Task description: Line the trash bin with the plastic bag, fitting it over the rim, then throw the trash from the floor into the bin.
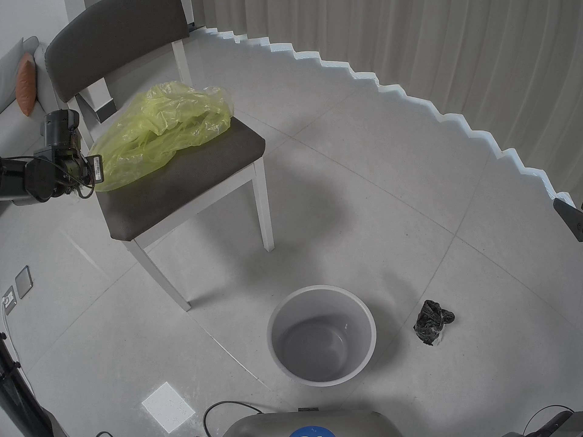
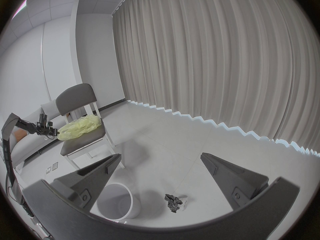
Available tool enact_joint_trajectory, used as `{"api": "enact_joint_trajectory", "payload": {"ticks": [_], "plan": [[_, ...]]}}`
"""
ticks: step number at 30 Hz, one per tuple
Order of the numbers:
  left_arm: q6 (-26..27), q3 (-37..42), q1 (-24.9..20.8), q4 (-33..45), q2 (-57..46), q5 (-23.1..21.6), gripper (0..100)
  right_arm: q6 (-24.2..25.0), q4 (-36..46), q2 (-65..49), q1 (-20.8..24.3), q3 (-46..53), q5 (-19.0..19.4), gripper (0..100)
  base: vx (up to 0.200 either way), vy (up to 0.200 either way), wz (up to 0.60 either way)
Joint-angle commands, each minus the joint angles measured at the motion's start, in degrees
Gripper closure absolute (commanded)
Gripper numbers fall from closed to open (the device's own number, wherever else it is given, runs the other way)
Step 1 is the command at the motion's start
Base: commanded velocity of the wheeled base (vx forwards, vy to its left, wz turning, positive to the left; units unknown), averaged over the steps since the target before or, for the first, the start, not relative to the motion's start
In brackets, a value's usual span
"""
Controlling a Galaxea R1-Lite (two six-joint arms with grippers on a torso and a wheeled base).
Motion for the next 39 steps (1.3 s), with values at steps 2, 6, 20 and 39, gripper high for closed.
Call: {"api": "enact_joint_trajectory", "payload": {"ticks": [2,6,20,39], "plan": [[0.31,0.39,-2.01,0.18,-5.7,-0.25,100,0.0,-0.01,-0.17,0.02,0.04,0.1,0,0.0,0.0,0.0],[0.75,1.88,-5.97,0.44,-12.2,-0.42,100,0.0,-0.19,-0.35,0.2,0.22,0.19,0,0.0,0.0,0.0],[8.05,5.93,-22.23,0.71,-31.36,-3.24,100,0.88,-0.27,3.78,3.63,-4.53,3.09,0,0.0,0.0,0.0],[12.88,5.05,-40.6,6.07,-41.03,-10.53,100,6.24,-0.36,24.17,17.95,-16.92,3.18,0,0.0,0.0,0.0]]}}
